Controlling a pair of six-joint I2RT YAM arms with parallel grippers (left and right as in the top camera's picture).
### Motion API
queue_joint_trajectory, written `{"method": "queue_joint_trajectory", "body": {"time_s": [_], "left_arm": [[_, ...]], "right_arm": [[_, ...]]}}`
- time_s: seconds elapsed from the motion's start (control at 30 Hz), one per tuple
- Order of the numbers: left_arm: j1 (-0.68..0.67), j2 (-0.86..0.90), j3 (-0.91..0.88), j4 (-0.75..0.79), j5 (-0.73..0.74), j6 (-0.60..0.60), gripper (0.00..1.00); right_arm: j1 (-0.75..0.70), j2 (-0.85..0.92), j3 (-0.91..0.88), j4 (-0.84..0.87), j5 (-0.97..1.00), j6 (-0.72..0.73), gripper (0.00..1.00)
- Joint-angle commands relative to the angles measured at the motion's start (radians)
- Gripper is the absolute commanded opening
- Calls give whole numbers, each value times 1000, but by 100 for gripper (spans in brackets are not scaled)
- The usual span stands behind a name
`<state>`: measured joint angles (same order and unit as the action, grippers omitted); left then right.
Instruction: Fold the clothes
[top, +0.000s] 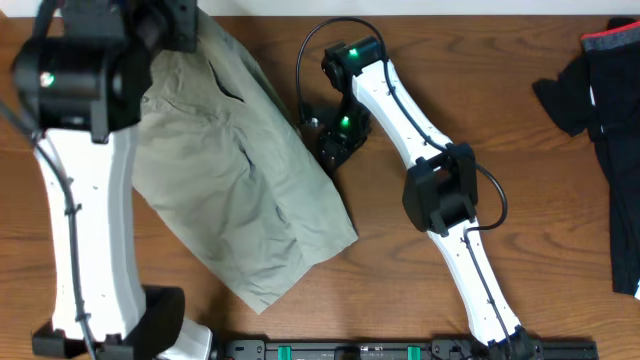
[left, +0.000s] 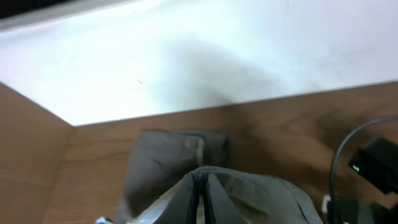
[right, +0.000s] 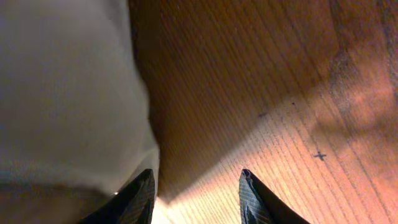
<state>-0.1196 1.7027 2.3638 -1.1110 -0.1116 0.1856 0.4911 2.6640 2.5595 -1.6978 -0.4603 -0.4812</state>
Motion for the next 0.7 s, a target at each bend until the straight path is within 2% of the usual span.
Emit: {"method": "queue_joint_trajectory", "body": {"time_s": [0.0,0.2,0.37,0.43,0.53,0.67], "left_arm": [[2,-39,11,18,-48,17,6],[2,-50,11,22,-113,16,6],[2,-50,11,51,-259,16,6],[2,-50,11,58,-275,16,6],[1,-50,11,56,-275,16,6],[0,-50,11,55,-267,12,6]], "right_arm": [[3,-9,2,0,0,-33,43],[-15,-9,2,0,1,-48,43],[-39,-9,2,0,-37,-105,43],[-51,-9,2,4,-85,-127,43],[-69,-14,16,0,-171,-127,53],[-95,-104,27,-1,-152,-113,61]]}}
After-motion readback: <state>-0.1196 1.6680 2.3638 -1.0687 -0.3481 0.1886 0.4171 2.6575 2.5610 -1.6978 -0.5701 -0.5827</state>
